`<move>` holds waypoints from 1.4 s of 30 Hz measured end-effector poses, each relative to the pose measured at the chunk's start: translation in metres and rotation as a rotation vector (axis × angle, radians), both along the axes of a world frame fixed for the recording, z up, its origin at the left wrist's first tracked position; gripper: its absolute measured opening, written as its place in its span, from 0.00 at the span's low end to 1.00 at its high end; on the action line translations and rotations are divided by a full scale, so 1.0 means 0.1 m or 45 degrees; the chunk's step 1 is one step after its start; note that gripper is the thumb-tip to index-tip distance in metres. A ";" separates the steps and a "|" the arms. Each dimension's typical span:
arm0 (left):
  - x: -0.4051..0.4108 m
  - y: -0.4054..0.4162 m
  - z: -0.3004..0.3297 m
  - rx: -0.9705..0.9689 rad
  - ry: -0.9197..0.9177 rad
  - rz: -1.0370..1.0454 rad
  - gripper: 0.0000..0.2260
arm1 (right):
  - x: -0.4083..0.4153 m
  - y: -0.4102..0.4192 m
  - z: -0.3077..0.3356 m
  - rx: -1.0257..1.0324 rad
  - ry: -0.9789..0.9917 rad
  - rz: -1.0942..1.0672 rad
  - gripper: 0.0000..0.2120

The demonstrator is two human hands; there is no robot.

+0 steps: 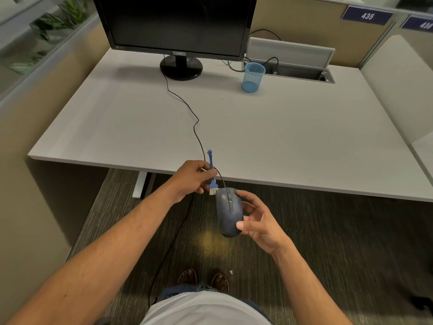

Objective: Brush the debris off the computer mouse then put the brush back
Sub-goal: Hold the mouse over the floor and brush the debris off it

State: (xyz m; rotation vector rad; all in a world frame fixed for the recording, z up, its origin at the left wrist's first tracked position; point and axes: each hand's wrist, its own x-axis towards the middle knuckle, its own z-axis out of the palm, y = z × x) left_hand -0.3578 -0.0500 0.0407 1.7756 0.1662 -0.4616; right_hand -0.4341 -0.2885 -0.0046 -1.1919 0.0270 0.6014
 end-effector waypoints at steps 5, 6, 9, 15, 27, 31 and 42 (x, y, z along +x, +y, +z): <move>0.01 0.08 -0.01 -0.045 0.044 0.037 0.07 | -0.01 0.02 0.01 0.030 0.011 -0.009 0.39; 0.00 0.09 -0.01 -0.061 0.050 0.062 0.07 | 0.00 0.02 0.02 0.036 0.013 -0.019 0.40; -0.02 0.08 -0.03 -0.127 0.036 0.144 0.06 | 0.01 0.02 0.03 0.047 0.021 -0.040 0.40; -0.04 -0.01 -0.04 -0.192 -0.020 0.245 0.05 | 0.02 0.03 0.04 0.053 0.012 -0.042 0.41; -0.12 0.01 -0.03 -0.174 0.012 0.113 0.06 | 0.00 0.01 0.04 0.068 0.013 -0.070 0.42; -0.06 0.00 0.01 -0.164 -0.047 0.230 0.06 | -0.01 0.03 0.03 0.067 -0.001 -0.018 0.40; 0.00 -0.18 0.06 -0.105 -0.111 0.144 0.04 | 0.00 0.06 0.03 0.020 -0.010 0.057 0.38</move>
